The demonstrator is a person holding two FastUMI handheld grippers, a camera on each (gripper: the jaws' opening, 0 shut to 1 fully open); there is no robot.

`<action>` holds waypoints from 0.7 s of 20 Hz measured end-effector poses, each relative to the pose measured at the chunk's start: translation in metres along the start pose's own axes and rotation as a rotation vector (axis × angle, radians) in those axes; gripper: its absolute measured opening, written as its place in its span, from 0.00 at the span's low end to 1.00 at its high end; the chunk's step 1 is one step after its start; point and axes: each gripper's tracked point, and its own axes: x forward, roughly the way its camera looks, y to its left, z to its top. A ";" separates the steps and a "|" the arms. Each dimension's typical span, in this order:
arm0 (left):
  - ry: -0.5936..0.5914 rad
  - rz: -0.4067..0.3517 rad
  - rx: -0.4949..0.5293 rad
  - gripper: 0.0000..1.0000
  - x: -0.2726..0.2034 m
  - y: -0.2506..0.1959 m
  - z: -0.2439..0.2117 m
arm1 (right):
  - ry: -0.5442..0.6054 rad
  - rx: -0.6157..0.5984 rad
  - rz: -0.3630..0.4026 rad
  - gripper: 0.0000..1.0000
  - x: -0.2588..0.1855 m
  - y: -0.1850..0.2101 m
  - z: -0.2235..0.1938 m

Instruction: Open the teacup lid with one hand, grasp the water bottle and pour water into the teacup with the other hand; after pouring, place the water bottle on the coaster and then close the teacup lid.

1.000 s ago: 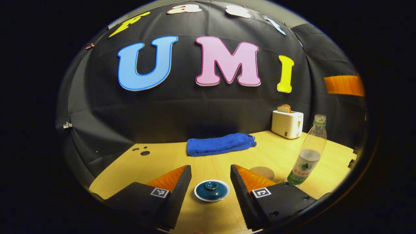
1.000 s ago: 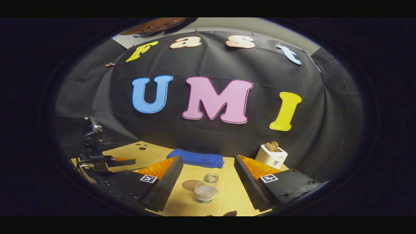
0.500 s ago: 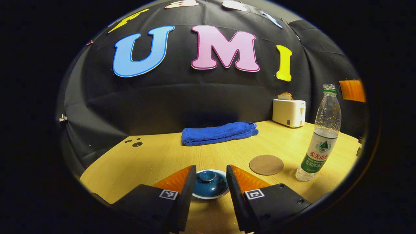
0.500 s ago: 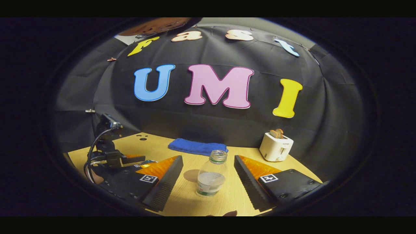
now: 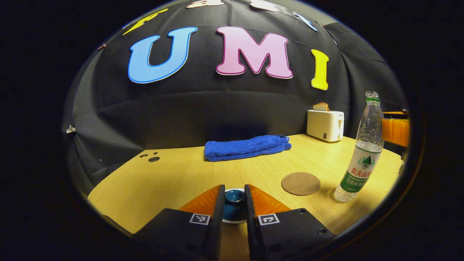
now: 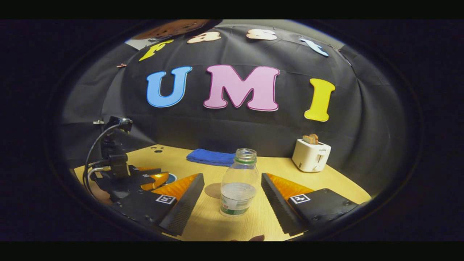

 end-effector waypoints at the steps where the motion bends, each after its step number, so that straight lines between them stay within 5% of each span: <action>1: -0.011 -0.004 -0.011 0.33 -0.002 0.000 0.002 | 0.001 0.000 -0.006 0.98 0.002 -0.002 -0.006; 14: -0.067 0.039 -0.057 0.32 -0.032 0.031 0.049 | 0.154 0.013 -0.075 0.98 0.027 -0.010 -0.099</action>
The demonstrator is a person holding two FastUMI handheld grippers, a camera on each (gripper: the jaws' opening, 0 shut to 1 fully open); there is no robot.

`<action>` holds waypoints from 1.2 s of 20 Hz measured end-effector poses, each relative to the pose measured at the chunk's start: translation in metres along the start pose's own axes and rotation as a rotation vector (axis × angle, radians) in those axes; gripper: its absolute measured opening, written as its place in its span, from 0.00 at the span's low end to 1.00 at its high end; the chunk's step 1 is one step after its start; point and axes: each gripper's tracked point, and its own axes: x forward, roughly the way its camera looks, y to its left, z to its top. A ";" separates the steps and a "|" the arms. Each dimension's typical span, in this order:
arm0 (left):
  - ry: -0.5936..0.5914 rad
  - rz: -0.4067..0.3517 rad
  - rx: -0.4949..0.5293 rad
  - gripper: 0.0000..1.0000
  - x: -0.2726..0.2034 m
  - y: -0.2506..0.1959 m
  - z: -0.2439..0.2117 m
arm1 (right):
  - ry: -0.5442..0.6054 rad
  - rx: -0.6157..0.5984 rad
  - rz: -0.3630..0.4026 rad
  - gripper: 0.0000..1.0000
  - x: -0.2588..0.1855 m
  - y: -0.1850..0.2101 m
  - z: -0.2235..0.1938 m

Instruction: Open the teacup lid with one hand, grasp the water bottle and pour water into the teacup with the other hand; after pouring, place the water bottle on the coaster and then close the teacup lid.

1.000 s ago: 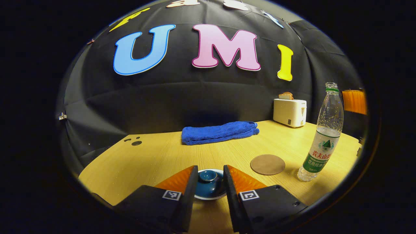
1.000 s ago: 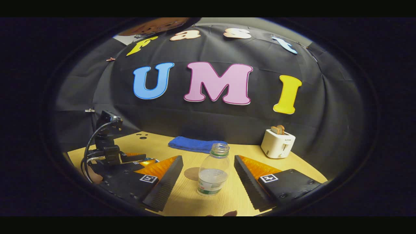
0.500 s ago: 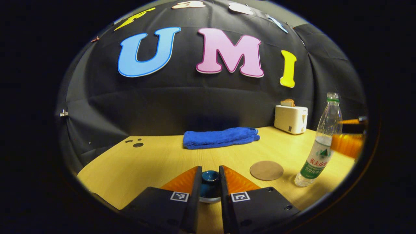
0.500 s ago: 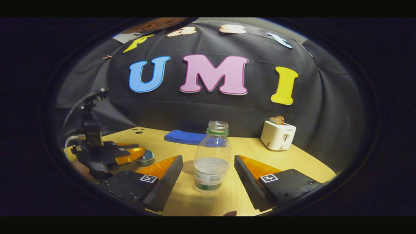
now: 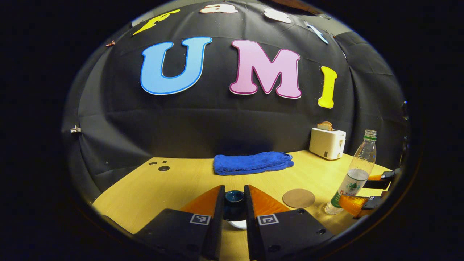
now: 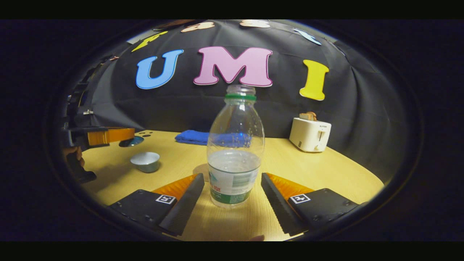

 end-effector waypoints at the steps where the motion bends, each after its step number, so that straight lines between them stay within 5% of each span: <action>1: 0.003 0.005 -0.004 0.33 0.000 0.002 -0.002 | 0.018 -0.003 -0.001 0.98 0.002 0.001 -0.006; 4: 0.013 0.018 -0.015 0.33 0.001 0.006 -0.006 | 0.042 0.010 0.018 0.98 0.008 0.005 -0.009; 6: 0.016 0.024 -0.011 0.33 0.002 0.009 -0.008 | 0.055 0.018 0.017 0.81 0.015 0.004 -0.009; 8: 0.013 0.032 -0.006 0.33 0.001 0.014 -0.007 | 0.084 -0.020 -0.002 0.77 0.015 0.001 -0.007; 9: 0.014 0.037 -0.004 0.32 0.000 0.016 -0.007 | 0.087 -0.069 -0.011 0.71 0.014 0.000 0.001; 15: 0.010 0.083 -0.007 0.32 -0.013 0.039 -0.005 | 0.015 -0.494 -0.132 0.75 0.033 -0.018 0.064; 20: 0.006 0.123 -0.019 0.33 -0.027 0.058 -0.005 | -0.063 -0.870 -0.174 0.78 0.042 -0.007 0.101; 24: 0.007 0.146 -0.028 0.32 -0.036 0.070 -0.008 | -0.078 -1.064 -0.166 0.70 0.050 0.008 0.103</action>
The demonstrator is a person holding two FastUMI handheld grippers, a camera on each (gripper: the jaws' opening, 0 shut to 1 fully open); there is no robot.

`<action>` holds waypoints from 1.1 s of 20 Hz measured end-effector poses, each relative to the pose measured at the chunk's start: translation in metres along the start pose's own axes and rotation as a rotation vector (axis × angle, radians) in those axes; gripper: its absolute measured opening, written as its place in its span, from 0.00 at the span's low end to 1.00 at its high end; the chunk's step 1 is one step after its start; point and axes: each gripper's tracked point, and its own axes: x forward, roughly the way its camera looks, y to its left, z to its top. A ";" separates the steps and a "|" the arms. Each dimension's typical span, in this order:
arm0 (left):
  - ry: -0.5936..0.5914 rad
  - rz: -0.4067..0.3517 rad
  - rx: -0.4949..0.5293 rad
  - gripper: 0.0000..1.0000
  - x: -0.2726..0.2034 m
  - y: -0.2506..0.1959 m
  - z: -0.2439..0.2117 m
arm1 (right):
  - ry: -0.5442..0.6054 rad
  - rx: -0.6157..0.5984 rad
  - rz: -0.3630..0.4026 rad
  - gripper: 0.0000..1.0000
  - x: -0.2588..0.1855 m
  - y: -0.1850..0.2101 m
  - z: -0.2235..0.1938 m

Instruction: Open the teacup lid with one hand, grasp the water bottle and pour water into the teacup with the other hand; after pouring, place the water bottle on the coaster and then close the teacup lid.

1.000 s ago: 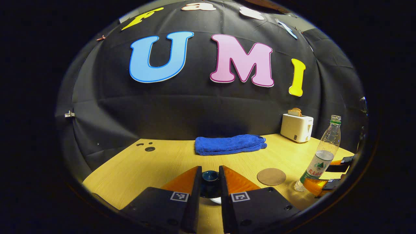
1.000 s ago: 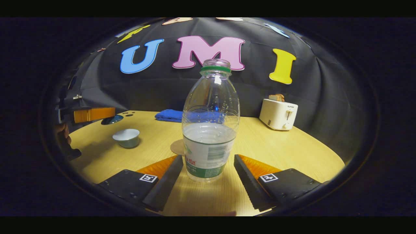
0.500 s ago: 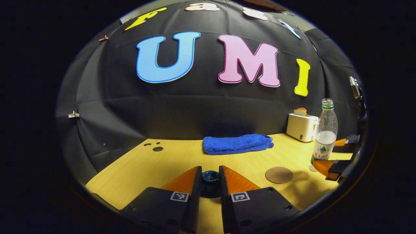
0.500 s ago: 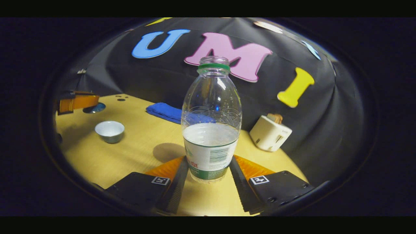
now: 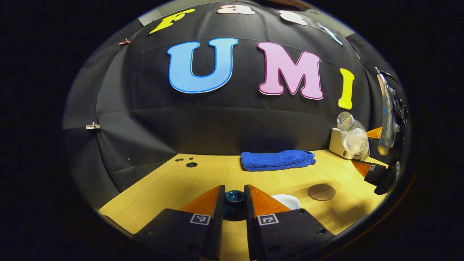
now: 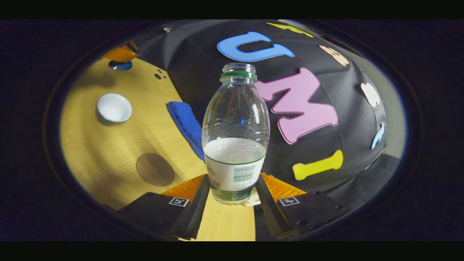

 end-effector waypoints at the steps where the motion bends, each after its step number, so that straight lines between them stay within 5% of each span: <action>1: 0.002 0.004 -0.005 0.32 -0.002 0.003 -0.002 | -0.010 -0.039 0.003 0.74 0.003 0.002 0.003; 22: 0.034 0.054 -0.074 0.33 -0.016 0.035 -0.024 | -0.145 -0.527 -0.016 0.74 0.021 0.018 0.019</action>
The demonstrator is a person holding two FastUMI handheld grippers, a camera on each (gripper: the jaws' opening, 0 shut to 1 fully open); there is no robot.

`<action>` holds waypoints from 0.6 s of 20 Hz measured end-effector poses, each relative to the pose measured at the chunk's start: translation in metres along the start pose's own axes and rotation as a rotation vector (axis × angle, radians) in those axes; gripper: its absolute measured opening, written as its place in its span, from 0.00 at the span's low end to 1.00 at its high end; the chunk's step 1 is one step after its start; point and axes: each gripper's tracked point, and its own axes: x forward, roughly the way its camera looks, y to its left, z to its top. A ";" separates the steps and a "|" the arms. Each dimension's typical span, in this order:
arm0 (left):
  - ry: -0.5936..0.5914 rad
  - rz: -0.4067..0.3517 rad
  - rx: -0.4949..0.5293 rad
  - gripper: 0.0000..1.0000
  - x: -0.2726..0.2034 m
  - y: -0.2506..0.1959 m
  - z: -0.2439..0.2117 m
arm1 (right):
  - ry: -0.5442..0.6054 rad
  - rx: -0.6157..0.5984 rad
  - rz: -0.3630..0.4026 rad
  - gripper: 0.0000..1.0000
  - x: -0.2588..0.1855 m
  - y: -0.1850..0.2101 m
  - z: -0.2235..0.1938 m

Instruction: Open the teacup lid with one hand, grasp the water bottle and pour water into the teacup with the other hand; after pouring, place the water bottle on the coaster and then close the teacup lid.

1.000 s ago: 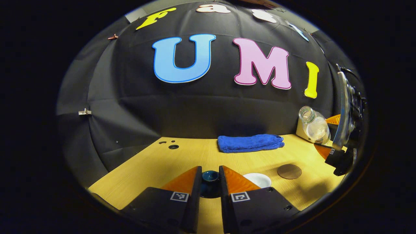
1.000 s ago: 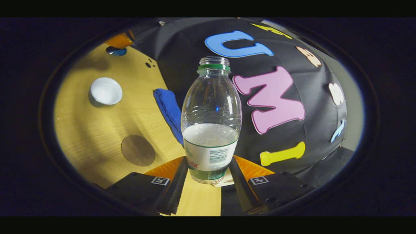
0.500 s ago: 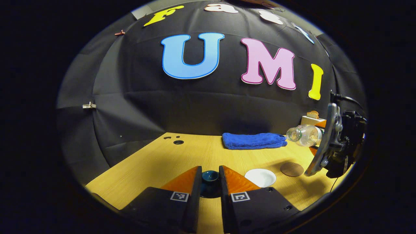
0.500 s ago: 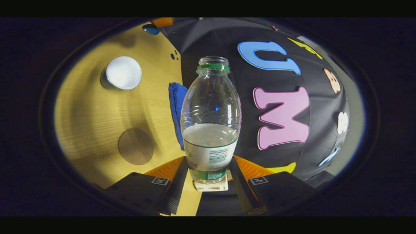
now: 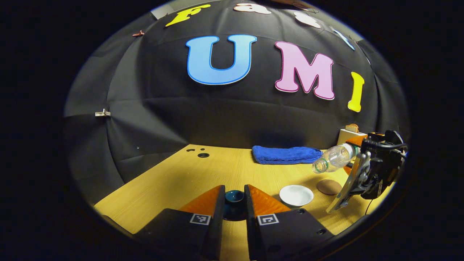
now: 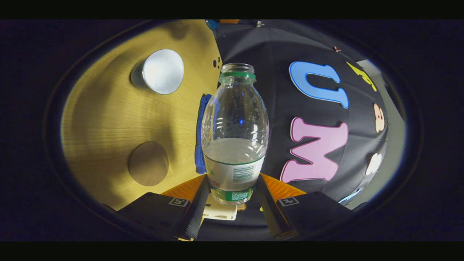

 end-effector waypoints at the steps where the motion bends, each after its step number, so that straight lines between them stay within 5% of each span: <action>1: 0.002 0.000 -0.011 0.29 0.000 -0.001 0.000 | -0.011 -0.017 -0.003 0.74 0.004 0.000 -0.004; 12: -0.013 0.007 0.005 0.33 -0.003 -0.002 -0.001 | -0.069 -0.136 -0.039 0.73 0.010 -0.007 -0.004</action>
